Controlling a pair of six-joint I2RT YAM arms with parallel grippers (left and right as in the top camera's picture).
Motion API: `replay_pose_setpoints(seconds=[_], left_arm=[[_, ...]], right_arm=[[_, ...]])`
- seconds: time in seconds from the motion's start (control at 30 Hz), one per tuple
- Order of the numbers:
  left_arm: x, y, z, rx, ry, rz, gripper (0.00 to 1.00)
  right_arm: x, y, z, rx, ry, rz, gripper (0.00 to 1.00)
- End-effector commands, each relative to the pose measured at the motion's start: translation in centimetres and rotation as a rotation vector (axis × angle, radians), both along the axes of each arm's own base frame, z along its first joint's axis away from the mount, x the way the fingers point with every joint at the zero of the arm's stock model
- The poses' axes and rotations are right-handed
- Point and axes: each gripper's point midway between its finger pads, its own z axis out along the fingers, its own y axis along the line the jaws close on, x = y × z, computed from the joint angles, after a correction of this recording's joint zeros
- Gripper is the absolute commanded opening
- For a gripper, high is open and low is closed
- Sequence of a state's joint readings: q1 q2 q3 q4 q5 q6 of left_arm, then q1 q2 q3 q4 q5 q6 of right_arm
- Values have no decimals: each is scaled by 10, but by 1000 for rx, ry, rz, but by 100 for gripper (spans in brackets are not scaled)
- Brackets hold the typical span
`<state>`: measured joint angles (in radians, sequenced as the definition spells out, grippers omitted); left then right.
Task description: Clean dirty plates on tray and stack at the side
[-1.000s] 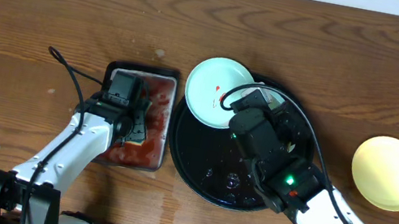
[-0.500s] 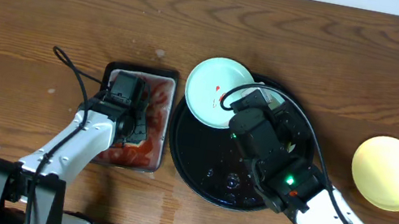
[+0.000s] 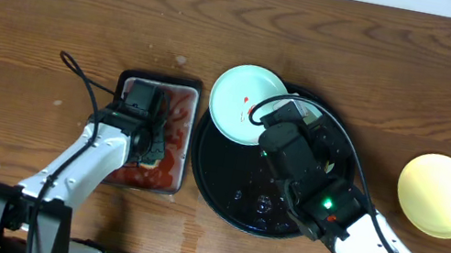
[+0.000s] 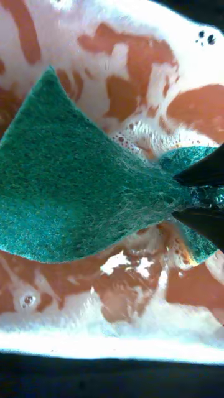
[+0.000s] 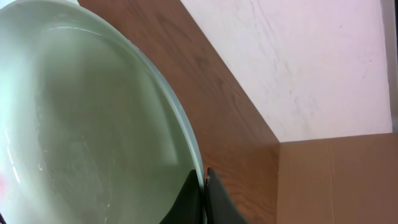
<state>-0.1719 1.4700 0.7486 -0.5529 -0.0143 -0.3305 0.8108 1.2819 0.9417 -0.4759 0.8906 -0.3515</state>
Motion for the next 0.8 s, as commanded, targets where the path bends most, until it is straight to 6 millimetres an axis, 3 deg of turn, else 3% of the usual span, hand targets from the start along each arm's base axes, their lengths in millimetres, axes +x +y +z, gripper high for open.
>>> replay_pose_setpoints(seconds=[0.0, 0.03, 0.1, 0.2, 0.5, 0.77], left_arm=[[13, 3, 20, 13, -70, -13, 14], [14, 2, 23, 11, -82, -13, 27], [17, 2, 26, 8, -102, -13, 40], [21, 1, 28, 6, -121, -12, 52], [47, 4, 36, 28, -230, 3, 53], [50, 8, 14, 56, -186, 8, 53]], right_arm=[[2, 2, 11, 3, -28, -9, 1], [2, 2, 11, 3, -28, -9, 1], [2, 2, 11, 3, -29, -9, 1], [2, 2, 11, 3, -28, -9, 1], [2, 2, 11, 3, -28, -9, 1], [2, 2, 11, 3, -28, -9, 1]])
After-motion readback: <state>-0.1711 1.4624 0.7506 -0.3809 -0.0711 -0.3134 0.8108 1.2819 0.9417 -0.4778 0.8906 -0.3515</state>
